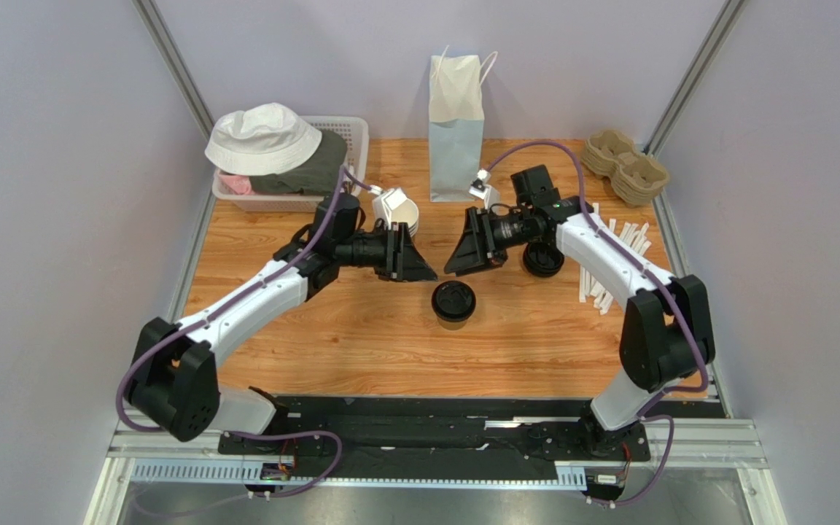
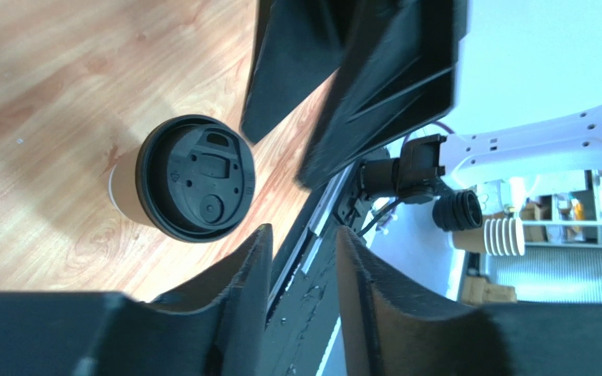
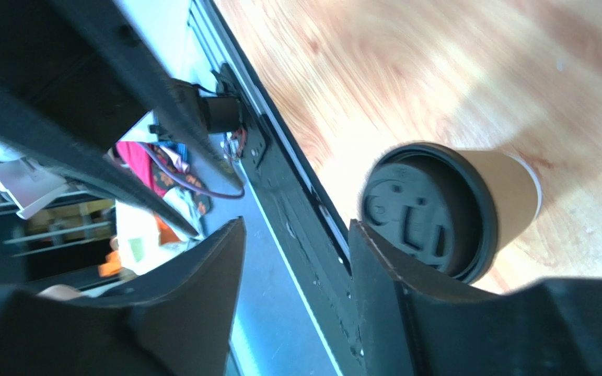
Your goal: Pack the takeout coffee
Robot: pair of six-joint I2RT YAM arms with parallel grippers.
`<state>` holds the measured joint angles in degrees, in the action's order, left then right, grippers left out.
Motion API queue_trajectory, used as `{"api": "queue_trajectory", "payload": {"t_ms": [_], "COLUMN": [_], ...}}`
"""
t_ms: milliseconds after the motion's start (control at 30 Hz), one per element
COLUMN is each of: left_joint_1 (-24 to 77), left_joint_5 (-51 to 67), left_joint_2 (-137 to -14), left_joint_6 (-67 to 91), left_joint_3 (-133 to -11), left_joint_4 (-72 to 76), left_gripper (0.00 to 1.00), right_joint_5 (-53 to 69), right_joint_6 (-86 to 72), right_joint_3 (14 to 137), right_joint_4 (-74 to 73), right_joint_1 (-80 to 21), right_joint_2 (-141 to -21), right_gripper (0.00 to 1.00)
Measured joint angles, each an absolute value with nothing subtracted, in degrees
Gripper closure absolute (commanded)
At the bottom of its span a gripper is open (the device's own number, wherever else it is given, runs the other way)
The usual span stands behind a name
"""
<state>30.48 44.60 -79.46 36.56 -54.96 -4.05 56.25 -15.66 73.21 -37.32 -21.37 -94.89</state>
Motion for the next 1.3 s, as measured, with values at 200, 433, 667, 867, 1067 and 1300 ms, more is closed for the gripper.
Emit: {"api": "queue_trajectory", "payload": {"t_ms": [200,433,667,867,1067,1300], "left_joint_1": [25.7,17.3,10.2,7.3,4.9,2.0], "left_joint_5": [41.2,37.9,37.8,37.8,37.8,37.8], "left_joint_2": [-73.5,-70.0,-66.9,-66.3,-65.0,-62.7], "left_joint_6": [33.8,27.0,24.8,23.2,22.0,21.7], "left_joint_3": [-55.0,-57.0,-56.9,-56.9,-56.9,-56.3], "left_joint_4": [-9.0,-16.4,-20.8,-22.6,-24.2,-25.3], "left_gripper": [0.35,0.32,0.32,0.32,0.33,0.33], "right_joint_5": [50.0,35.8,28.2,25.5,24.2,23.4], "right_joint_6": [-8.4,3.6,9.0,10.6,10.8,10.0], "right_joint_3": [74.8,67.7,61.7,61.0,62.0,67.3], "right_joint_4": [-42.6,-47.9,-48.4,-45.5,-41.7,-37.4], "right_joint_1": [-21.5,-24.9,-29.2,-32.1,-34.9,-37.4], "right_joint_2": [-86.0,-80.0,-81.5,-85.4,-91.2,-97.4], "right_gripper": [0.25,0.24,0.24,0.25,0.27,0.29]}}
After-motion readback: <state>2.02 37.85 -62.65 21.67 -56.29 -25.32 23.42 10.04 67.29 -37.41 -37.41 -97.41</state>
